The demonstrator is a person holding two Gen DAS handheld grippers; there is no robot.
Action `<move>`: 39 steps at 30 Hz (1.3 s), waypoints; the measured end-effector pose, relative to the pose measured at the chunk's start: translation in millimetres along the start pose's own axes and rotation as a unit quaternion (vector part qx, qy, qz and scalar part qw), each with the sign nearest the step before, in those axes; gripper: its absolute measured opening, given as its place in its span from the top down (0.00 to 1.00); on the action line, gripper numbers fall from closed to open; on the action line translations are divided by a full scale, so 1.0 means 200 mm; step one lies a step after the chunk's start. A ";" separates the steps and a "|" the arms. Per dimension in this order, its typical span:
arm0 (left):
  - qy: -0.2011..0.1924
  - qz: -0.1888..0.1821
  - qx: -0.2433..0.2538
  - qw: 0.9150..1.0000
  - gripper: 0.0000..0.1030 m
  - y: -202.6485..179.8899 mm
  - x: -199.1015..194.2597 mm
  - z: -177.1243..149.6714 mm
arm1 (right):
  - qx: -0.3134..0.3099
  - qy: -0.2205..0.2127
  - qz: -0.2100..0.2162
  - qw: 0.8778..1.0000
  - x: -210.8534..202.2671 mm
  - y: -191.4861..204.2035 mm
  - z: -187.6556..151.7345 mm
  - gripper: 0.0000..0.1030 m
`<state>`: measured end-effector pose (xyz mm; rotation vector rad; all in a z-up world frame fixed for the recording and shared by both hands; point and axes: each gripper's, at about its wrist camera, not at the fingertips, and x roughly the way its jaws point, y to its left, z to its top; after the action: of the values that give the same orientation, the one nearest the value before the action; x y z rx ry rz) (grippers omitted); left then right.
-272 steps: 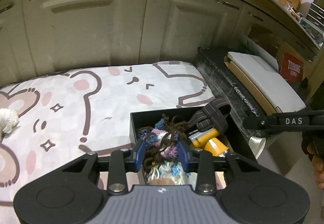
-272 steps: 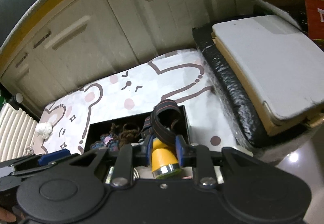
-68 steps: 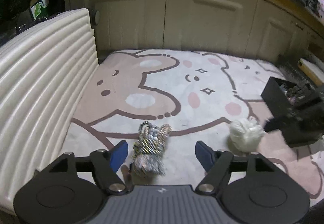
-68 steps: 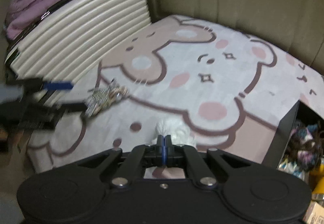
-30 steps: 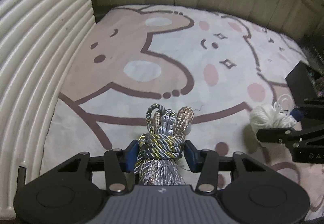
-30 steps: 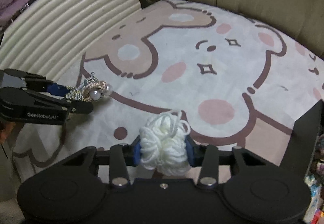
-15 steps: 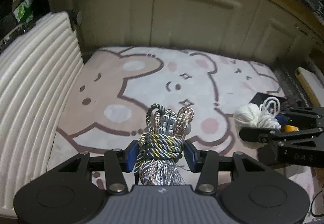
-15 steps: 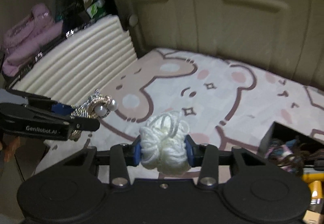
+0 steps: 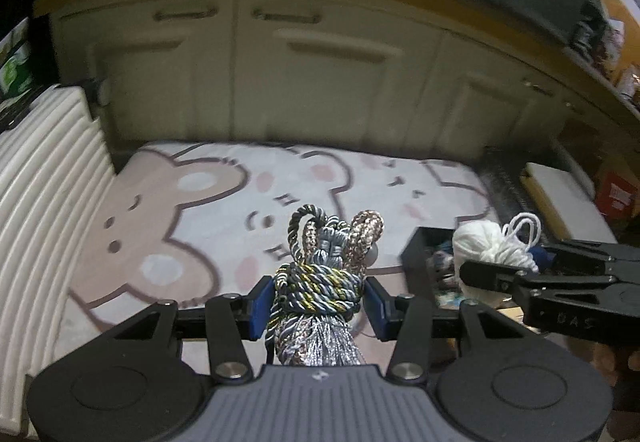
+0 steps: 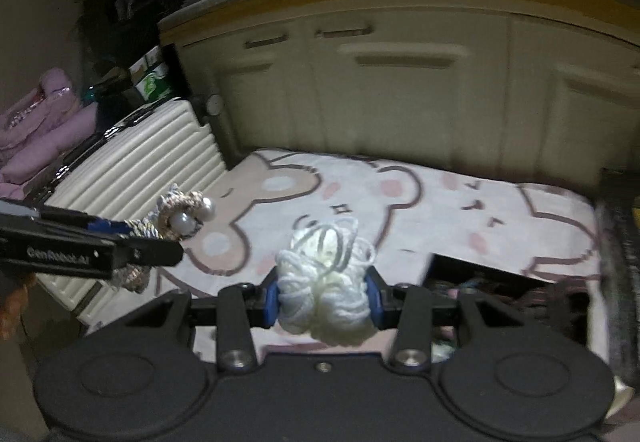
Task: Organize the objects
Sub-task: 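Lift and carry the rope and yarn ball toward the black box with both tools, then open the right tool to drop the yarn ball while the left tool lowers the rope into the box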
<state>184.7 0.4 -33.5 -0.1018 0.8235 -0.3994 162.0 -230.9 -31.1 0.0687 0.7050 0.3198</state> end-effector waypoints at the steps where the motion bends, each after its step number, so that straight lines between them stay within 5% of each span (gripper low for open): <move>1: -0.001 -0.004 0.002 1.000 0.53 -0.03 0.00 0.01 | 0.007 -0.002 -0.006 1.000 -0.03 -0.04 -0.01 0.58; 13: -0.002 -0.050 -0.002 0.999 0.53 -0.38 0.11 0.04 | 0.074 -0.002 -0.060 0.995 -0.14 -0.46 -0.15 0.58; 23: -0.005 -0.084 -0.017 0.996 0.53 -0.58 0.26 0.14 | 0.049 0.056 -0.065 0.995 0.14 -0.53 -0.23 0.58; 35: 0.018 -0.104 -0.043 0.994 0.53 -0.48 0.50 0.12 | 0.023 0.143 -0.062 0.988 0.49 -0.60 -0.33 0.58; 39: 0.025 -0.110 -0.044 0.993 0.53 -0.48 0.55 0.12 | 0.028 0.138 -0.069 0.988 0.46 -0.61 -0.32 0.42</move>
<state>239.4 -131.5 -69.7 -0.2680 0.8830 -0.5758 218.8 -320.4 -158.7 0.0281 0.9891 0.1784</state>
